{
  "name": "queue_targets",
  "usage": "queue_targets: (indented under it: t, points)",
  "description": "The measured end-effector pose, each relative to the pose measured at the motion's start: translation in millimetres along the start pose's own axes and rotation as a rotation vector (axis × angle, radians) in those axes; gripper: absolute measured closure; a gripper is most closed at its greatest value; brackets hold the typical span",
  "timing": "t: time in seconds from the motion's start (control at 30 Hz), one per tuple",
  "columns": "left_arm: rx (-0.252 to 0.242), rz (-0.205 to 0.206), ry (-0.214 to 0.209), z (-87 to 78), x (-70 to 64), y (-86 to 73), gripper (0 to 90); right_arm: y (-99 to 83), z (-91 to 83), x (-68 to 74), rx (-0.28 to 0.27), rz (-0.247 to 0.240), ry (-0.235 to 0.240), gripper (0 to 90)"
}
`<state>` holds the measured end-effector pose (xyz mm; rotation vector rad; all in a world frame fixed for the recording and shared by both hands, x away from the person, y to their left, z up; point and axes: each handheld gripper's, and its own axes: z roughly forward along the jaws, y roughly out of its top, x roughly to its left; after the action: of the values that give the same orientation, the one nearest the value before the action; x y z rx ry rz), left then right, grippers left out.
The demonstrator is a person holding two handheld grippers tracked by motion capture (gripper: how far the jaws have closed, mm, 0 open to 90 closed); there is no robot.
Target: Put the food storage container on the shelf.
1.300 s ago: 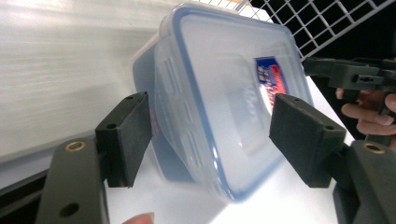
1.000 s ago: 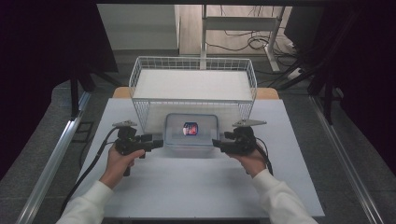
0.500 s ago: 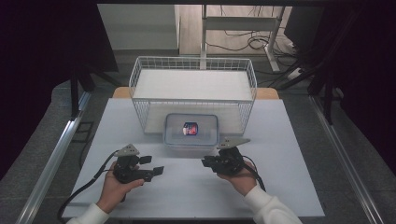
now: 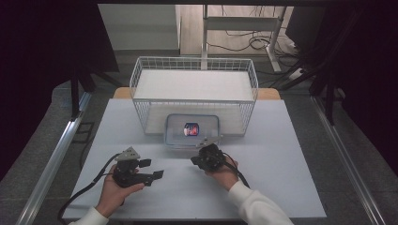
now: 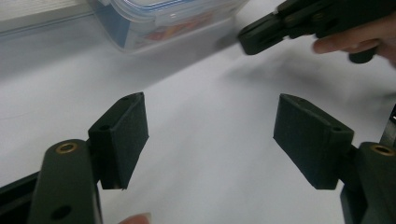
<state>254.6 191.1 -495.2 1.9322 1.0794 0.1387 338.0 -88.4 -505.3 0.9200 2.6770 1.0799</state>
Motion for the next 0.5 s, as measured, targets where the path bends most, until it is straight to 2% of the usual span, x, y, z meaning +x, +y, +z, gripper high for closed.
queue_targets:
  t: [0.03,0.07,0.17,0.2,0.23,0.37,0.5]
  points:
    - [-0.002,-0.009,-0.005,-0.4,0.2,0.2,25.8,1.3,3.6,-0.7,0.001,0.004,0.001,88.6]
    - [-0.001,-0.010,-0.008,-0.2,0.2,-0.2,25.8,5.2,11.8,-0.7,0.012,-0.006,-0.022,88.6]
    - [0.005,-0.002,-0.008,0.7,-0.4,-0.8,25.7,9.0,19.2,-2.0,0.018,-0.009,-0.048,88.6]
    - [0.006,0.001,-0.011,0.8,-0.6,-1.1,25.5,9.9,21.6,-3.3,0.016,0.003,-0.045,88.6]
    - [0.006,0.004,-0.012,0.5,-0.6,-1.0,25.5,12.0,26.5,-5.3,0.021,0.008,-0.068,88.6]
    - [0.002,0.010,-0.009,-1.0,1.1,-0.5,25.4,13.4,27.5,-11.2,0.004,0.024,-0.097,88.7]
    - [0.013,0.008,-0.021,0.6,1.2,-0.6,25.2,13.5,26.7,-15.5,-0.006,0.044,-0.085,88.7]
